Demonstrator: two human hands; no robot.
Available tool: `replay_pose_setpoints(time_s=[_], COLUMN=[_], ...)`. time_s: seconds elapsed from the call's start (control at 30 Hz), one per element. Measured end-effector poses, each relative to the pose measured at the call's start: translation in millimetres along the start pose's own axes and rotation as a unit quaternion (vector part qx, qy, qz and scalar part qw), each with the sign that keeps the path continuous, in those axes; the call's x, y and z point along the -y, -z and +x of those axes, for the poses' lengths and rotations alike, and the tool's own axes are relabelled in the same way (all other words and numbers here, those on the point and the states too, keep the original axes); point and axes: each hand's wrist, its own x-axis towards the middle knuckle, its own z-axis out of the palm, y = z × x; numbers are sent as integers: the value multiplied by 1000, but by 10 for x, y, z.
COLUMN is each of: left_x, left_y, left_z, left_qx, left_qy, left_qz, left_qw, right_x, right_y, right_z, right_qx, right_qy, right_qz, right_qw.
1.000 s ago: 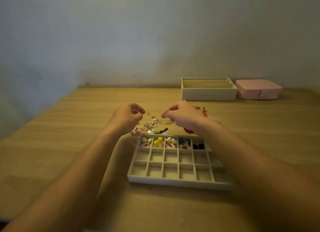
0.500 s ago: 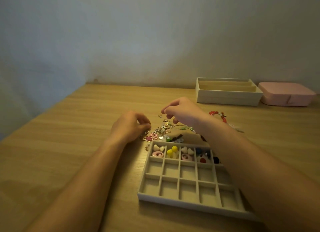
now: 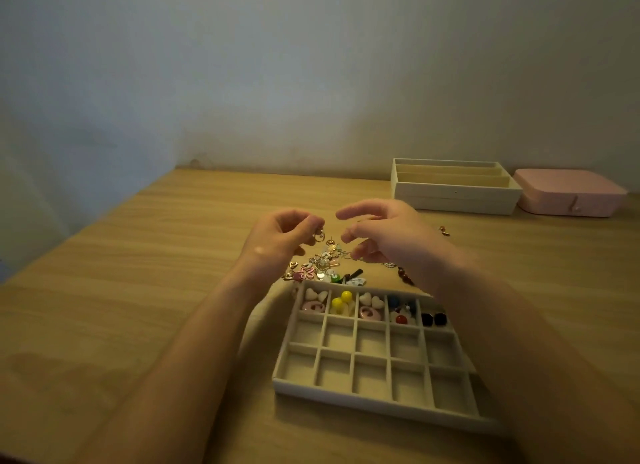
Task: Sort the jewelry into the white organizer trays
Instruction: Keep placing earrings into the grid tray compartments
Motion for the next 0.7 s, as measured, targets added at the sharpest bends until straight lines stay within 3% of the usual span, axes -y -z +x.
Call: replay_pose_setpoints(time_s=[0.17, 0.4, 0.7], left_x=[-30, -10, -21], left_y=[-151, -223, -175], left_z=[-74, -133, -144], left_qx=[37, 39, 31], left_qy=[2, -14, 8], left_qz=[-106, -124, -182], left_qw=[994, 991, 983], right_x=[-72, -226, -298], right_y=[-79, -182, -187], right_z=[-89, -167, -151], right_qx=[8, -39, -102], right_qy=[21, 43, 99], right_qz=[43, 88, 33], right_qw=[999, 994, 989])
